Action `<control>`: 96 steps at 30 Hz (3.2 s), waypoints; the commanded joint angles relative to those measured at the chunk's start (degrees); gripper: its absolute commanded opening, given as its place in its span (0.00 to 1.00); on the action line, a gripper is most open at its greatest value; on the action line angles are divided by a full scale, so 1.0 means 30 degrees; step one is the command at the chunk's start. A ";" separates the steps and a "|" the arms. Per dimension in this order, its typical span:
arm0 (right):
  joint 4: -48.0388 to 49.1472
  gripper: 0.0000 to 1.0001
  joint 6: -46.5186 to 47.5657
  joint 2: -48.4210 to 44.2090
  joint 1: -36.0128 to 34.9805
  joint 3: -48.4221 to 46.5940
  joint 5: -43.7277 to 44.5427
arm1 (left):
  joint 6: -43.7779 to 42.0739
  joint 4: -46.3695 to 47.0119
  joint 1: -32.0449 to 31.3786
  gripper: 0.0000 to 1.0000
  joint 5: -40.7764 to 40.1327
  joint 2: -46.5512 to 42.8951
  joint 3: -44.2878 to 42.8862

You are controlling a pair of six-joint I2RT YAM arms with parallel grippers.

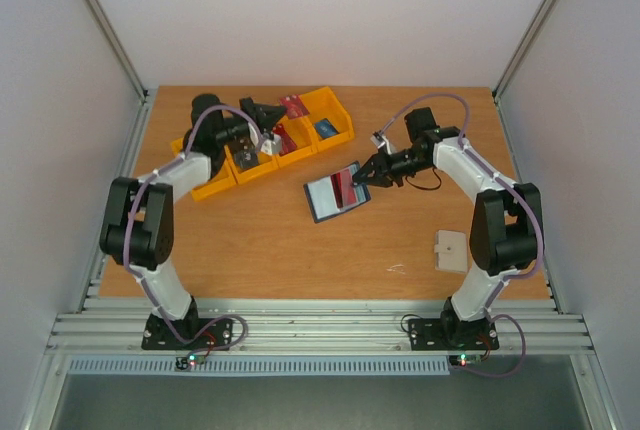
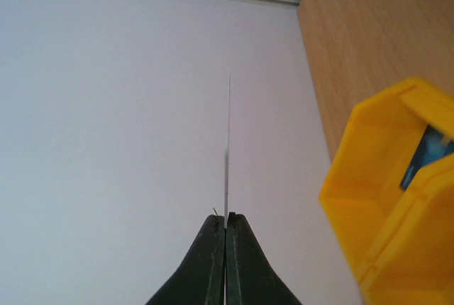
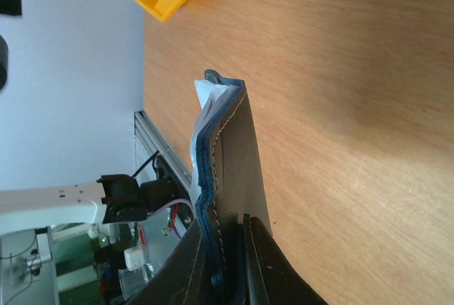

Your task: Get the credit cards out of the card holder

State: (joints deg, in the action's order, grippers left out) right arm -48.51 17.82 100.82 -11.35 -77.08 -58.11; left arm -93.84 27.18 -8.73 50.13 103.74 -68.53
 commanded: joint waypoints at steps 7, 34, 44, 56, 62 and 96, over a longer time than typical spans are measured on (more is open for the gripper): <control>-0.2433 0.01 0.1880 0.1403 0.0181 -0.2609 -0.0162 | -0.9833 -1.5858 0.0744 0.00 -0.0441 0.4342 -0.8242; -0.3636 0.01 0.2466 0.2668 0.0357 -0.4336 -0.0088 | -1.2369 -1.7811 0.0655 0.01 -0.3071 0.9438 -1.2898; -0.3790 0.01 0.2696 0.2630 0.0357 -0.4431 -0.0199 | -1.2635 -1.7860 0.0684 0.21 -0.3263 0.9354 -1.2883; -0.3627 0.01 0.2636 0.1697 0.0438 -0.5098 -0.0722 | -0.8111 -1.0655 0.0536 0.40 -0.2199 0.6941 -1.0180; -0.0954 0.01 0.1006 0.0038 0.0473 -0.4737 -0.1850 | 0.1469 -0.7901 -0.0020 0.52 -0.3046 0.1243 -0.6224; 1.3357 0.01 -0.5228 -0.8168 -0.4773 -0.0030 -0.2050 | 3.9581 -1.1823 -0.4377 0.40 -0.1531 -1.5546 0.3169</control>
State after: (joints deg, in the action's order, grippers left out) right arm -14.46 3.25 78.48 -22.61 -77.36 -61.21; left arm 22.92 -8.99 -21.82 45.93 58.39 -60.47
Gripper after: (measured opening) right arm 0.101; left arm 0.400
